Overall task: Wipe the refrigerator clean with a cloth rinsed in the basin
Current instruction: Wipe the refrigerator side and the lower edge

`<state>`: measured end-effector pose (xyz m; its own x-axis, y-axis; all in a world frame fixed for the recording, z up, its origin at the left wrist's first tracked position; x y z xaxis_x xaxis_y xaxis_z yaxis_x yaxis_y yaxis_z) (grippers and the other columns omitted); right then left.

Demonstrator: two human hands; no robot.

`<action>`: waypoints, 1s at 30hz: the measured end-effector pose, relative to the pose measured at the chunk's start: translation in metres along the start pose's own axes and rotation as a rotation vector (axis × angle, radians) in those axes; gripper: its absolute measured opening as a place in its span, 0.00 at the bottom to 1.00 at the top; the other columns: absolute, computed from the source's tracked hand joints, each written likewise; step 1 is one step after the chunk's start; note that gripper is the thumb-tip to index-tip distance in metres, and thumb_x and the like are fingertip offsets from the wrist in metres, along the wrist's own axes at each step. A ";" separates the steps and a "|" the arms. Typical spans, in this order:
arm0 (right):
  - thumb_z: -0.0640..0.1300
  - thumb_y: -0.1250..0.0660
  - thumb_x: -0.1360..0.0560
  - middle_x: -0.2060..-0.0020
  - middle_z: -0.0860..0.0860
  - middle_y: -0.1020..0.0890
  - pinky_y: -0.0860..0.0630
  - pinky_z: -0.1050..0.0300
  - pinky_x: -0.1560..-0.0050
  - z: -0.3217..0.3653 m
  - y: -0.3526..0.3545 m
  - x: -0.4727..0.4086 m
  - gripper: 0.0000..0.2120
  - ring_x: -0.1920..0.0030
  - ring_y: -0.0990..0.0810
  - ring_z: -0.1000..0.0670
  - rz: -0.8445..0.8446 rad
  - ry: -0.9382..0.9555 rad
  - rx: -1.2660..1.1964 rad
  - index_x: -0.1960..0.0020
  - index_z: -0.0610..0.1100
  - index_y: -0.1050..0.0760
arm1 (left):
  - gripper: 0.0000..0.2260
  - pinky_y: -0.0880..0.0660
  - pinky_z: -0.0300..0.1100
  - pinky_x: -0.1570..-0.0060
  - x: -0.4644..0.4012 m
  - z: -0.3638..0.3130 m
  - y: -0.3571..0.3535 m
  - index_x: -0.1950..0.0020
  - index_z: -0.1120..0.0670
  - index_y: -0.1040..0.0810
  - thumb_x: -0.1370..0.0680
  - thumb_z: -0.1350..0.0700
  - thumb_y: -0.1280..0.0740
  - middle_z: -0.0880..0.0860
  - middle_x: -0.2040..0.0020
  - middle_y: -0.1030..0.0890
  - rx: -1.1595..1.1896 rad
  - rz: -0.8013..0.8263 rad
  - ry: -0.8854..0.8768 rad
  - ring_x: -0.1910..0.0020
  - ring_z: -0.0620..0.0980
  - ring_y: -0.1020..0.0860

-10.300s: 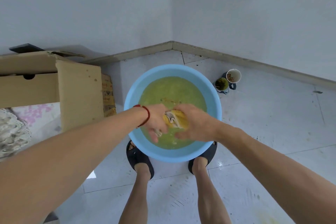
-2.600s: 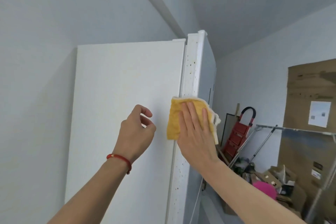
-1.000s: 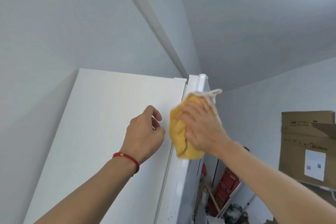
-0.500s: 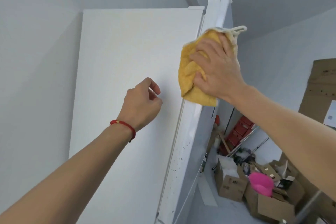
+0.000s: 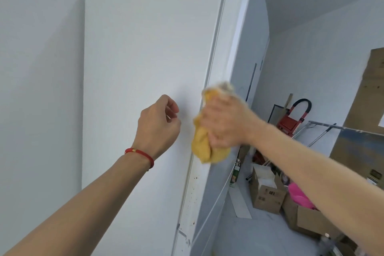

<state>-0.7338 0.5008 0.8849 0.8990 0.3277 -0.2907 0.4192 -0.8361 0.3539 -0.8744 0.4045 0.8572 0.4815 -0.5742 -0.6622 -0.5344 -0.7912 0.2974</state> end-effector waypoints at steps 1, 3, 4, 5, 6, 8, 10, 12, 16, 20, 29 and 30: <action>0.52 0.37 0.28 0.58 0.46 0.19 0.27 0.45 0.44 -0.025 0.009 -0.008 0.11 0.54 0.21 0.42 -0.058 -0.071 0.043 0.54 0.46 0.22 | 0.09 0.24 0.43 0.57 0.000 0.000 0.002 0.52 0.51 0.24 0.26 0.65 0.35 0.47 0.57 0.19 -0.005 -0.008 -0.003 0.57 0.47 0.21; 0.50 0.37 0.29 0.59 0.45 0.19 0.27 0.45 0.44 -0.057 0.022 -0.018 0.10 0.55 0.21 0.41 -0.132 -0.193 0.061 0.56 0.44 0.22 | 0.09 0.23 0.44 0.57 0.001 0.001 0.003 0.52 0.51 0.24 0.26 0.64 0.35 0.47 0.57 0.18 -0.017 -0.009 -0.004 0.57 0.47 0.21; 0.48 0.36 0.30 0.59 0.45 0.19 0.27 0.44 0.43 -0.060 0.025 -0.021 0.10 0.56 0.21 0.41 -0.165 -0.247 0.037 0.57 0.43 0.21 | 0.09 0.23 0.44 0.57 0.002 0.003 0.003 0.52 0.51 0.24 0.26 0.64 0.35 0.47 0.57 0.18 -0.021 -0.006 0.001 0.57 0.47 0.21; 0.48 0.36 0.31 0.60 0.45 0.20 0.28 0.44 0.42 -0.056 0.025 -0.021 0.10 0.56 0.22 0.41 -0.204 -0.304 0.007 0.57 0.42 0.21 | 0.09 0.23 0.45 0.56 0.003 0.006 0.003 0.52 0.51 0.24 0.26 0.64 0.35 0.47 0.57 0.18 -0.026 -0.004 0.005 0.57 0.48 0.21; 0.48 0.35 0.32 0.60 0.44 0.20 0.29 0.44 0.41 -0.044 0.021 -0.019 0.10 0.55 0.22 0.41 -0.218 -0.353 -0.033 0.58 0.42 0.21 | 0.09 0.23 0.45 0.56 0.004 0.009 0.004 0.52 0.50 0.24 0.26 0.64 0.34 0.47 0.56 0.18 -0.032 -0.001 0.012 0.57 0.48 0.20; 0.48 0.33 0.33 0.61 0.45 0.21 0.29 0.45 0.41 0.003 0.003 -0.004 0.10 0.53 0.23 0.42 -0.182 -0.371 -0.107 0.58 0.43 0.20 | 0.09 0.23 0.45 0.56 0.007 0.017 0.006 0.52 0.50 0.24 0.26 0.64 0.34 0.47 0.56 0.18 -0.039 -0.003 0.038 0.57 0.48 0.20; 0.48 0.34 0.31 0.60 0.47 0.21 0.29 0.45 0.38 0.070 -0.021 0.021 0.08 0.54 0.23 0.42 -0.040 -0.243 -0.211 0.57 0.44 0.21 | 0.09 0.23 0.43 0.57 0.011 0.021 0.005 0.52 0.50 0.24 0.26 0.64 0.34 0.47 0.56 0.18 -0.044 0.008 0.058 0.56 0.47 0.21; 0.47 0.37 0.26 0.55 0.49 0.20 0.31 0.49 0.33 0.133 -0.039 0.051 0.08 0.52 0.22 0.44 0.130 -0.040 -0.277 0.53 0.45 0.22 | 0.09 0.24 0.42 0.58 0.017 0.025 0.002 0.52 0.50 0.24 0.26 0.64 0.35 0.48 0.55 0.19 -0.050 0.039 0.070 0.56 0.47 0.21; 0.51 0.42 0.21 0.43 0.49 0.18 0.33 0.50 0.35 0.110 -0.035 0.057 0.14 0.44 0.20 0.45 0.214 0.069 -0.176 0.43 0.49 0.20 | 0.09 0.23 0.45 0.57 0.029 0.035 0.001 0.51 0.51 0.24 0.26 0.64 0.35 0.48 0.55 0.20 -0.081 0.103 0.080 0.55 0.48 0.21; 0.46 0.42 0.20 0.39 0.43 0.17 0.35 0.39 0.28 -0.012 0.008 0.019 0.16 0.32 0.22 0.40 -0.104 -0.251 0.002 0.42 0.43 0.18 | 0.09 0.21 0.47 0.55 0.038 0.049 -0.001 0.49 0.51 0.24 0.25 0.63 0.35 0.48 0.54 0.20 -0.074 0.094 0.134 0.55 0.49 0.21; 0.45 0.37 0.23 0.41 0.46 0.19 0.32 0.47 0.40 0.236 -0.080 0.080 0.12 0.42 0.22 0.42 0.259 -0.115 -0.275 0.44 0.43 0.20 | 0.09 0.21 0.48 0.55 0.105 0.102 -0.029 0.51 0.50 0.25 0.26 0.63 0.36 0.48 0.54 0.20 -0.048 0.168 0.308 0.55 0.50 0.21; 0.46 0.37 0.23 0.43 0.47 0.19 0.32 0.47 0.40 0.269 -0.090 0.091 0.11 0.44 0.23 0.42 0.352 -0.022 -0.254 0.46 0.43 0.20 | 0.09 0.22 0.47 0.55 0.114 0.108 -0.031 0.51 0.50 0.25 0.26 0.64 0.36 0.48 0.54 0.20 -0.053 0.185 0.326 0.55 0.50 0.21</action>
<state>-0.7237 0.4874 0.5879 0.9909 0.0301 -0.1311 0.1080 -0.7594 0.6416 -0.8780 0.3859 0.6986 0.5810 -0.7383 -0.3425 -0.6005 -0.6729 0.4320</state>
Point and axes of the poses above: each hand's wrist, its own x-axis away from the middle knuckle, its own y-axis out of the back of the hand, z = x × y, the point moved 6 cm from there along -x, towards the middle knuckle
